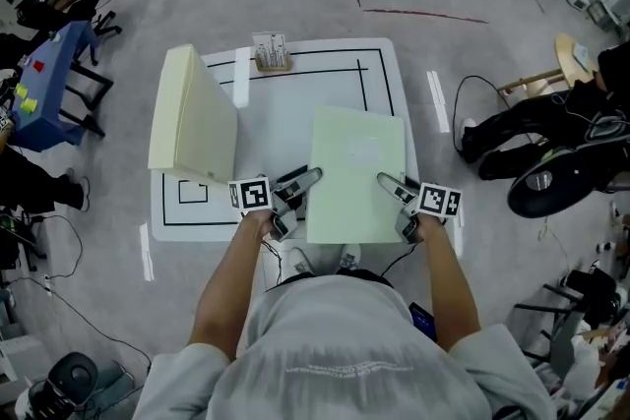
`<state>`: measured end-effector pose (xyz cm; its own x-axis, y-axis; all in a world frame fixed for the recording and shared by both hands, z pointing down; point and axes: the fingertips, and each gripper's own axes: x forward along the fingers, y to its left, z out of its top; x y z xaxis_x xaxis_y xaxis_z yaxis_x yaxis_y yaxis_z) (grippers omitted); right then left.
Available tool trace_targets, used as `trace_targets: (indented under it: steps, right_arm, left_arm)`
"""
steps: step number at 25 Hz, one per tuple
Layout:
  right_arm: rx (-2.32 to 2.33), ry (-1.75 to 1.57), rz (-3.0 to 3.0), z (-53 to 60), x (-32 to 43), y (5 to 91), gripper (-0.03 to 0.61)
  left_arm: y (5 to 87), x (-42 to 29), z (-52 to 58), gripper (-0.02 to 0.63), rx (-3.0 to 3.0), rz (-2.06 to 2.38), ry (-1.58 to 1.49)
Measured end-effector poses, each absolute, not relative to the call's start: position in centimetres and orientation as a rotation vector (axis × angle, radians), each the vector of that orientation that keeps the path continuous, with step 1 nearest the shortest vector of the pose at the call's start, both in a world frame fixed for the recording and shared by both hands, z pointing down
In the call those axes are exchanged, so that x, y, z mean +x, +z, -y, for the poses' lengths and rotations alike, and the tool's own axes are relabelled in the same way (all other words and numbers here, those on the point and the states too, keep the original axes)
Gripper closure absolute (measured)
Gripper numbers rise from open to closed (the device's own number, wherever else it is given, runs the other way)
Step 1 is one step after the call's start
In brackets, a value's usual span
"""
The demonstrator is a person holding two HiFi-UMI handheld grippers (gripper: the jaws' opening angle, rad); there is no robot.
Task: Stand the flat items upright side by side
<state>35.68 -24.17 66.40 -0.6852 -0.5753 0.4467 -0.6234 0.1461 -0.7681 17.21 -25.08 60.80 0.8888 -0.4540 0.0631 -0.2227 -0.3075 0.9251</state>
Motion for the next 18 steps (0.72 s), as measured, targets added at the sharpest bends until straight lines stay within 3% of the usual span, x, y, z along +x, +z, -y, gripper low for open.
trace_targets:
  steps: [5,18]
  right_arm:
    - [1.166,1.585,2.365,24.0,34.8,66.5,0.165]
    - [1.018,1.561,2.379,23.3,33.8,66.4,0.164]
  left_arm:
    - [62.1,19.6,23.6,0.265,1.868,0.432,-0.145]
    - [64.4,19.0,21.1,0.265,2.09,0.368,0.16]
